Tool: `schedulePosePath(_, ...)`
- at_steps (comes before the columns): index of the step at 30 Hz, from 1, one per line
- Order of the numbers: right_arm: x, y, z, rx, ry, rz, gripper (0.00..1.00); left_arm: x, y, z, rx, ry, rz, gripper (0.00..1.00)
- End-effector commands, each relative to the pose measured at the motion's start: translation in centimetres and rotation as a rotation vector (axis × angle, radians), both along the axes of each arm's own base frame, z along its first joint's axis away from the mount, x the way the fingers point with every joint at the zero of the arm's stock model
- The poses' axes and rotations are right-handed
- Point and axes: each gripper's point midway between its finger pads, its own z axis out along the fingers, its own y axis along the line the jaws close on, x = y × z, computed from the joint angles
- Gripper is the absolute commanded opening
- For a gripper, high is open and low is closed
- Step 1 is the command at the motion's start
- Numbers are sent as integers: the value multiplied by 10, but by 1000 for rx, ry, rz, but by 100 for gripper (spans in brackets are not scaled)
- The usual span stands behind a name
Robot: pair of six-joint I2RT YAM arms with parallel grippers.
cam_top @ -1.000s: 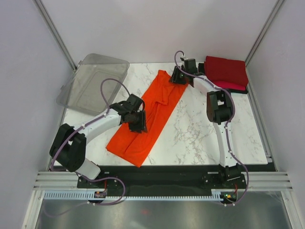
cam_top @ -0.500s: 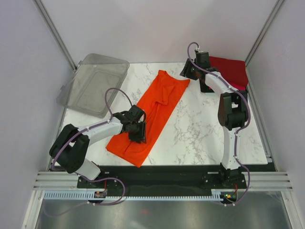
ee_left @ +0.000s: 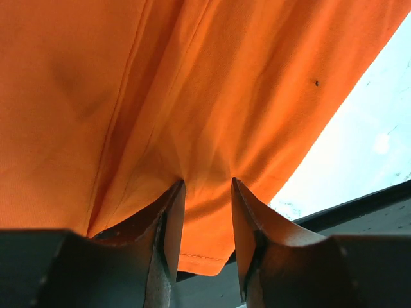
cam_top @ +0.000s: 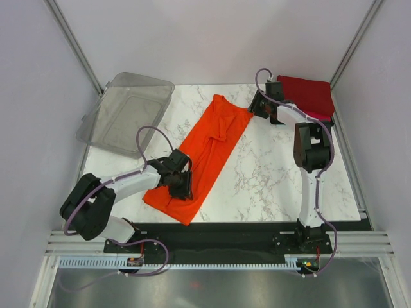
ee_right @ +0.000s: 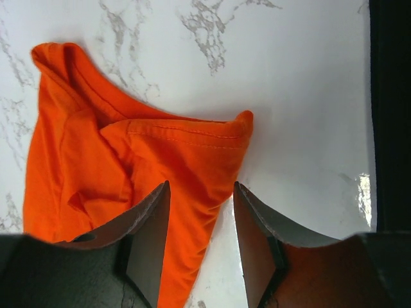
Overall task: Fold and stack the t-shirts
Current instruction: Fold the tshirt
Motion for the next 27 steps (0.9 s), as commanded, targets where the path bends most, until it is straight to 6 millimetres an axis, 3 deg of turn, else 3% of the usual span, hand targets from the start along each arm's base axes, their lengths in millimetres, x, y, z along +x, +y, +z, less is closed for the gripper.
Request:
schedulePosePath(1, 9, -9, -19, -3, -6, -48, 52, -3, -1, -1, -13, -4, 15, 43)
schedulePosePath(8, 16, -21, -40, -21, -25, -85, 49, -10, -4, 4, -48, 15, 38, 45)
schedulePosePath(14, 32, -25, -52, -37, -38, -101, 38, -17, -17, 11, -89, 35, 51, 46)
schedulePosePath(16, 44, -26, -46, -34, -64, -99, 38, -15, -26, 16, -104, 30, 40, 46)
schedulePosePath(18, 50, -25, -55, -30, -64, -86, 29, -14, -37, 19, -112, 42, 27, 46)
schedulePosePath(19, 59, -26, -46, -33, -92, -78, 26, -13, -42, 20, -114, 44, 21, 46)
schedulePosePath(20, 62, -28, -56, -34, -83, -77, 21, -13, -46, 21, -116, 45, 16, 47)
schedulePosePath(22, 73, -33, -49, -27, -111, -71, 20, -9, -59, 25, -125, 48, 9, 47)
schedulePosePath(23, 75, -36, -56, -26, -107, -64, 20, -8, -65, 27, -135, 51, 3, 47)
schedulePosePath(25, 88, -43, -45, -7, -143, -50, 20, 0, -82, 43, -187, 47, -12, 47)
schedulePosePath(27, 96, -44, -50, -9, -158, -20, 21, 11, -98, 64, -238, 13, -43, 49)
